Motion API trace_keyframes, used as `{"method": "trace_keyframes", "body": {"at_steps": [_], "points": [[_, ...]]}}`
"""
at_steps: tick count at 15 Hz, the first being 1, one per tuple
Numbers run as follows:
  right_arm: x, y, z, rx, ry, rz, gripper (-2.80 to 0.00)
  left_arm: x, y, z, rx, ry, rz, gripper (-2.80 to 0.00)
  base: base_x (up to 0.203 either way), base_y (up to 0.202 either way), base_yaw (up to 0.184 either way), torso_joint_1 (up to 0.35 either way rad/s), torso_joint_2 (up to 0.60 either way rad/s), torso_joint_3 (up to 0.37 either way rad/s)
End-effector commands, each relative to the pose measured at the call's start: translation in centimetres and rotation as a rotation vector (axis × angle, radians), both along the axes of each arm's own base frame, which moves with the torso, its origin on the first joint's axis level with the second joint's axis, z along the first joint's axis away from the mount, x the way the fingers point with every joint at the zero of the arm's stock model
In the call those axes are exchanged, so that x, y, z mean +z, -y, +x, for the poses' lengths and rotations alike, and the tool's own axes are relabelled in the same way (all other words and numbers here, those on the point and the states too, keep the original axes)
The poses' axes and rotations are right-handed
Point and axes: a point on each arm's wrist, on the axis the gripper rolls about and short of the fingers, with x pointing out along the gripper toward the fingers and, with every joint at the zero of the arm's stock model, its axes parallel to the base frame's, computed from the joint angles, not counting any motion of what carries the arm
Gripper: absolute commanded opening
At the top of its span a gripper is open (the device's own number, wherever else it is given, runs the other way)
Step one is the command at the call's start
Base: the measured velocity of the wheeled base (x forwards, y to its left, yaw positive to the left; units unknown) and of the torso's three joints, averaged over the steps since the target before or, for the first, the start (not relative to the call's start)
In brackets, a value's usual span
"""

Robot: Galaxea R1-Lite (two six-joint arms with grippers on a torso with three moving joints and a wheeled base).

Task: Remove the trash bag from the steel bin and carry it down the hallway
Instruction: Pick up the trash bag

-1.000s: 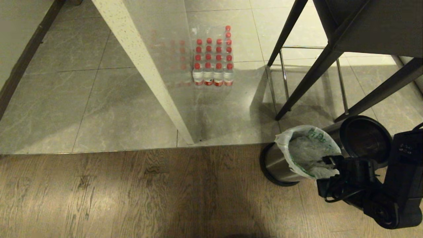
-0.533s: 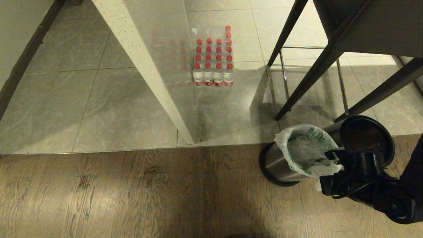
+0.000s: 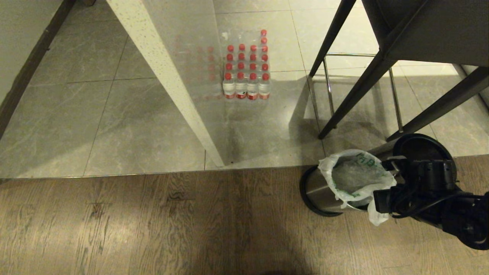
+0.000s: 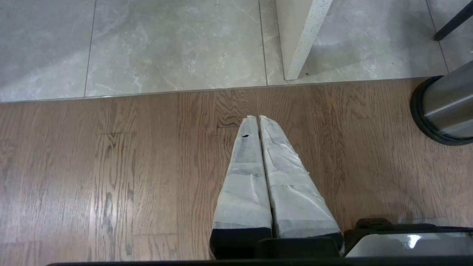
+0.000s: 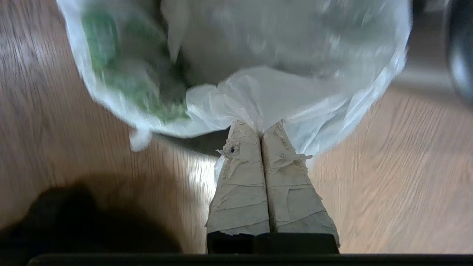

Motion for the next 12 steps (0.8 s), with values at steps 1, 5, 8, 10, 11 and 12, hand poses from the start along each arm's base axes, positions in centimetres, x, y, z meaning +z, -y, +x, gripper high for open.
{"method": "trace_keyframes", "body": {"at_steps": [1,5,8,10,11,12], "points": [[0.8,-0.1,0.9,0.002,0.045,-0.001,-2.80,0.0,0.0,0.0,0.001,-0.002,0.000,-2.80,0.000,0.000,0.000,0.000,0.00,0.000],[1.0,-0.3,3.5,0.004,0.093,-0.003,-2.80,0.0,0.0,0.0,0.001,-0.001,0.000,-2.80,0.000,0.000,0.000,0.000,0.00,0.000],[0.7,-0.8,6.1,0.008,0.127,-0.008,-2.80,0.0,0.0,0.0,0.001,-0.001,0.000,-2.80,0.000,0.000,0.000,0.000,0.00,0.000],[-0.7,-1.0,7.3,-0.025,0.107,-0.030,-2.80,0.0,0.0,0.0,0.001,-0.002,0.000,-2.80,0.000,0.000,0.000,0.000,0.00,0.000],[-1.5,-1.1,7.7,-0.042,0.099,-0.041,-2.80,0.0,0.0,0.0,0.001,-0.002,0.000,-2.80,0.000,0.000,0.000,0.000,0.00,0.000],[-1.9,-1.3,8.2,-0.050,0.123,-0.047,-2.80,0.0,0.0,0.0,0.001,-0.001,0.000,-2.80,0.000,0.000,0.000,0.000,0.00,0.000]]}}
